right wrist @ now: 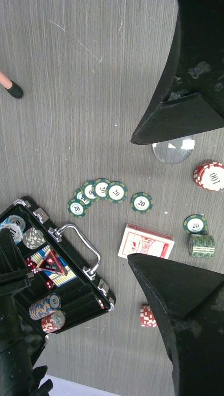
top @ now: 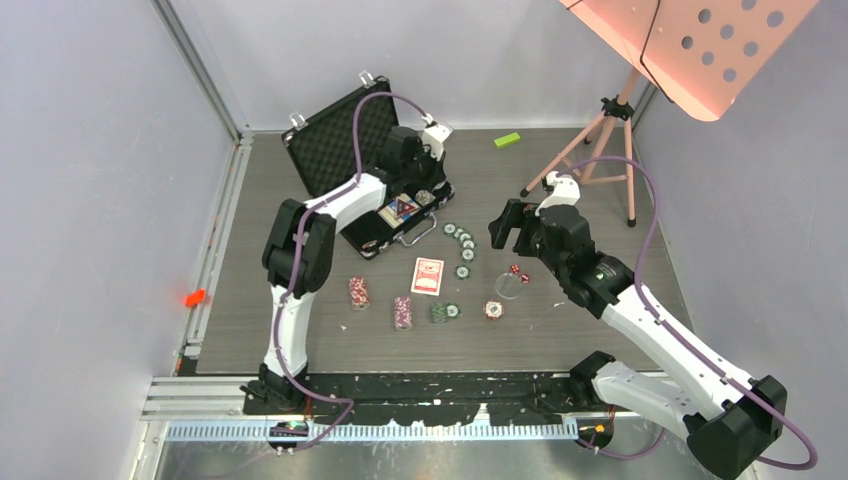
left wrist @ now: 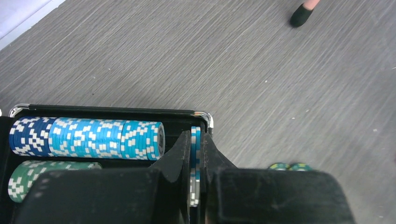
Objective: Pack up texas hold em set
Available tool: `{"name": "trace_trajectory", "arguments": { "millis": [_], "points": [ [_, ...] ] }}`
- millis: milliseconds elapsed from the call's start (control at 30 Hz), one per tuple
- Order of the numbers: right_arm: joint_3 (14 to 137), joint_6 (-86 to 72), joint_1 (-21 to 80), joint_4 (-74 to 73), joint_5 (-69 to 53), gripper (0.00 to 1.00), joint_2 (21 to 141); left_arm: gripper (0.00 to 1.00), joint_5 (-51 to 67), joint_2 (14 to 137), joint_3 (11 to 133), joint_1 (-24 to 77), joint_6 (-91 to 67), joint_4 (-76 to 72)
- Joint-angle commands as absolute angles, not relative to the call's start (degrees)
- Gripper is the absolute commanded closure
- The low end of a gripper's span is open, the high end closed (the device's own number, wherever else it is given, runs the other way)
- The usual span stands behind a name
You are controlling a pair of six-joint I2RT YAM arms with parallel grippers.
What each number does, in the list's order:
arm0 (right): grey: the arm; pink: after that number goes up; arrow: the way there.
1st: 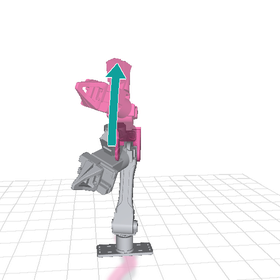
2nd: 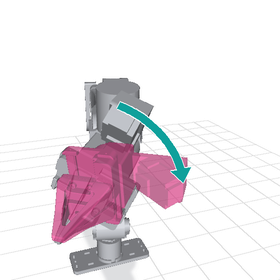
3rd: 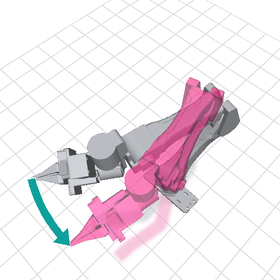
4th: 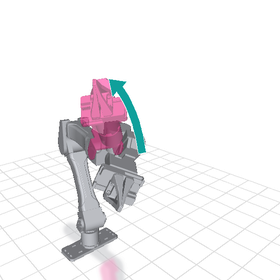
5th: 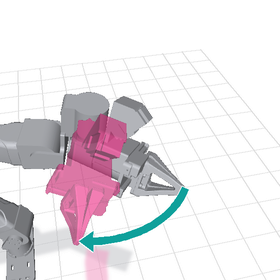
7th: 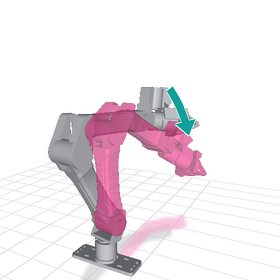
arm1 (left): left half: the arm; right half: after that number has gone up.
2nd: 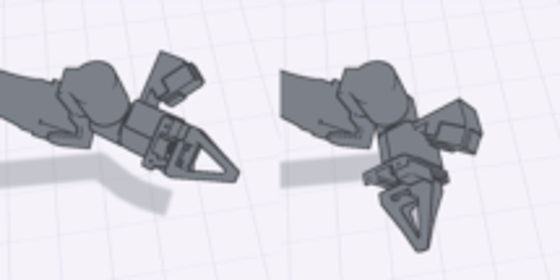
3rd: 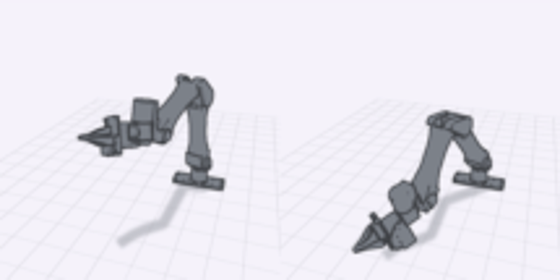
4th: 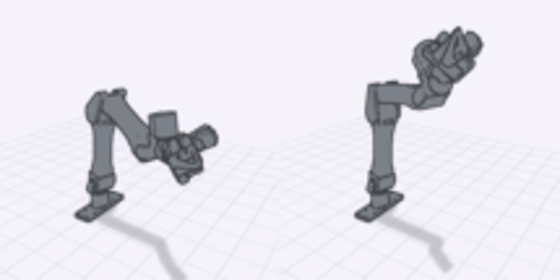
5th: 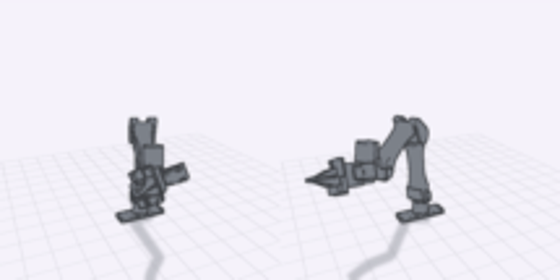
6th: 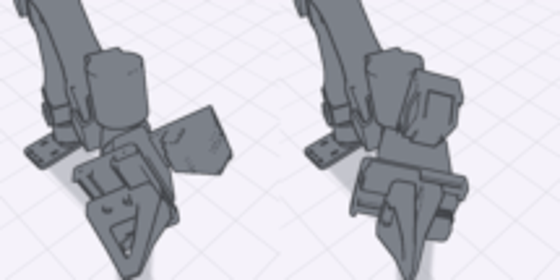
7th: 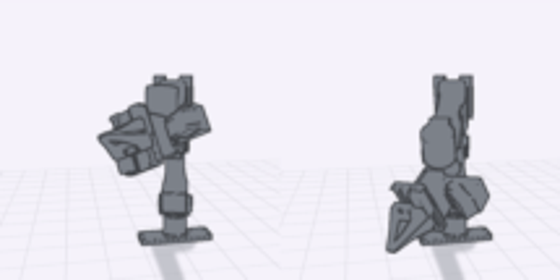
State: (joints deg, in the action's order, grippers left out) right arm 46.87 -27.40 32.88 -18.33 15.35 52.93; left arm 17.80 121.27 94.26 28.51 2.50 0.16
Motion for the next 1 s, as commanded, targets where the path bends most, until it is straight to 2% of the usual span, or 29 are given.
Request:
{"name": "trace_trajectory", "arguments": {
  "millis": [0,467,533,600,733,967],
  "points": [
    [47.7,-28.0,33.0,-15.9,16.9,0.07,53.6,1.00,16.7,123.7,99.6,28.6,9.3,1.0],
    [47.9,-27.6,33.0,-16.4,17.6,0.08,54.6,1.00,14.1,128.9,101.3,28.6,13.2,0.3],
    [47.9,-27.6,33.0,-16.4,17.6,0.07,54.6,0.97,13.0,129.3,101.4,28.6,13.2,-1.3],
    [48.0,-27.7,32.9,-16.4,17.4,0.08,54.8,0.88,12.4,129.7,101.6,28.6,13.2,-1.5],
    [48.1,-27.7,33.0,-16.4,16.8,0.08,55.1,0.77,11.2,130.1,102.7,28.6,13.2,-0.3],
    [48.2,-27.9,32.9,-16.4,16.0,0.08,55.8,0.77,9.0,129.1,102.9,28.6,14.0,-0.1]
  ]
}}
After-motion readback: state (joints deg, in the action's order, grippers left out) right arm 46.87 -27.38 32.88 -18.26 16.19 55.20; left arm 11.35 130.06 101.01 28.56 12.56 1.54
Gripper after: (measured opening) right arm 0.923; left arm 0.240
